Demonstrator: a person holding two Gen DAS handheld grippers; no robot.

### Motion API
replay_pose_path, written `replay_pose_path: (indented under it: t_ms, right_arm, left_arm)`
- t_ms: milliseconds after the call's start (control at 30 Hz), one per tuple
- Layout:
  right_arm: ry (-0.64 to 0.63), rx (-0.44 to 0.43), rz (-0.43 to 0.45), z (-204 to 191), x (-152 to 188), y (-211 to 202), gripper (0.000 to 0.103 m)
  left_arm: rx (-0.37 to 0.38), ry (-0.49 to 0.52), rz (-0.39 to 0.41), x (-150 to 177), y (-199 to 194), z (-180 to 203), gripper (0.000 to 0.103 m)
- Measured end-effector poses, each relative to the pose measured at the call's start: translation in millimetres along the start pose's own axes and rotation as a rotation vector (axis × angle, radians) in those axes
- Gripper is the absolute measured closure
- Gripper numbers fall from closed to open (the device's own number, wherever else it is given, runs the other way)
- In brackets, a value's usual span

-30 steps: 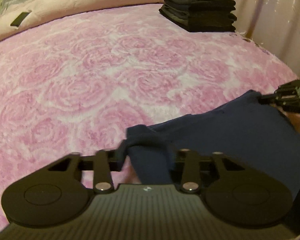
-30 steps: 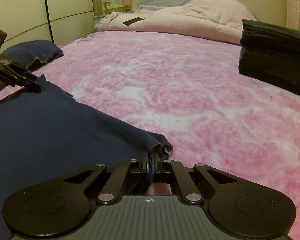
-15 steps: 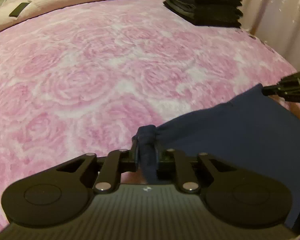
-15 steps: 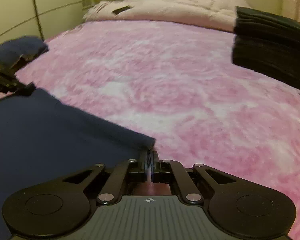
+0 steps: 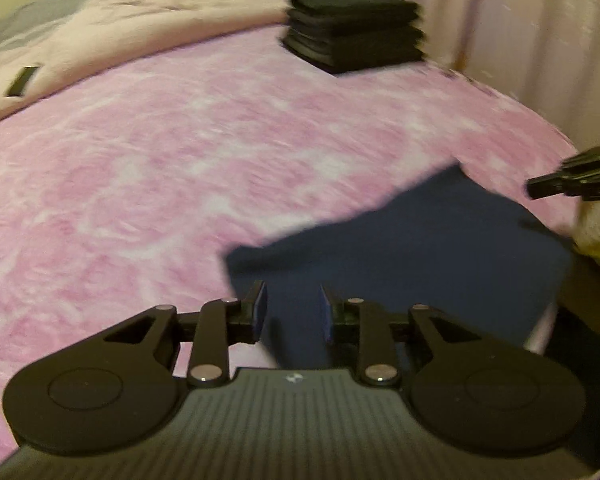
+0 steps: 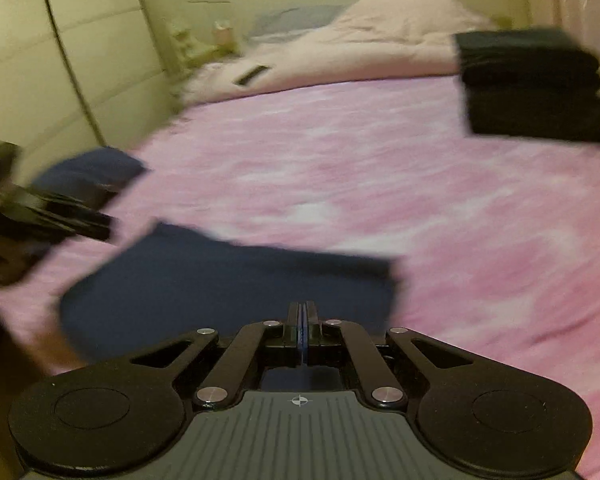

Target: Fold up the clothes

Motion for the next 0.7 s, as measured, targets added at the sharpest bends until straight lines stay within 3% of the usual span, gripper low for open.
replay_pose_path:
  t_ms: [133,267,367,433,467,600,700]
  right_arm:
    - [0.023,-0.06,-0.083,-31.7,31.3,25.9,0.103]
    - [0.063,-0.044,-0.099,-15.4,51.8,25.9,0.103]
    - [0.026,0.063,-0.11,-15.2,48.3,8.3,0.1]
    - [-0.015,0.07,-0.083,-25.3,46.9,-3.9,0.071]
    - [-0.023,0.053,-0.061,-33.0,44.4,-7.7,0.044]
    - [-0.066,-0.06,0.007,-80.2,37.3,0.5,0.041]
    - [-0.063,-0.14,0.016,-106.4,33.7,29.0,0.042]
  left_arm:
    - [-0.026,0.075,-0.032,30.5,20.3,19.8,0.079]
    - [-0.026,0.02,-0.015,33.5,18.3,13.2,0.077]
    - [-0.056,0.034,-0.02,28.1,7.6,13.8,0.078]
    - [-0.045,0.033,-0.004,27.8,-5.7,19.4,0.08]
    - [-0.034,0.032,0.007,28.4,-13.2,23.3,0.08]
    - [0.016,0.048,0.03,36.9,-33.9,45.9,0.08]
    - [-0.007,0.08,-0.02,54.6,-21.1,61.9,0.08]
Point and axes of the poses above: each gripper's, at about its wrist camera, not at the fingertips, and y roughly the way its jaws point, z to its right, x to its underside, the point moved 3 cm from there along y, roughly the way its jaws point
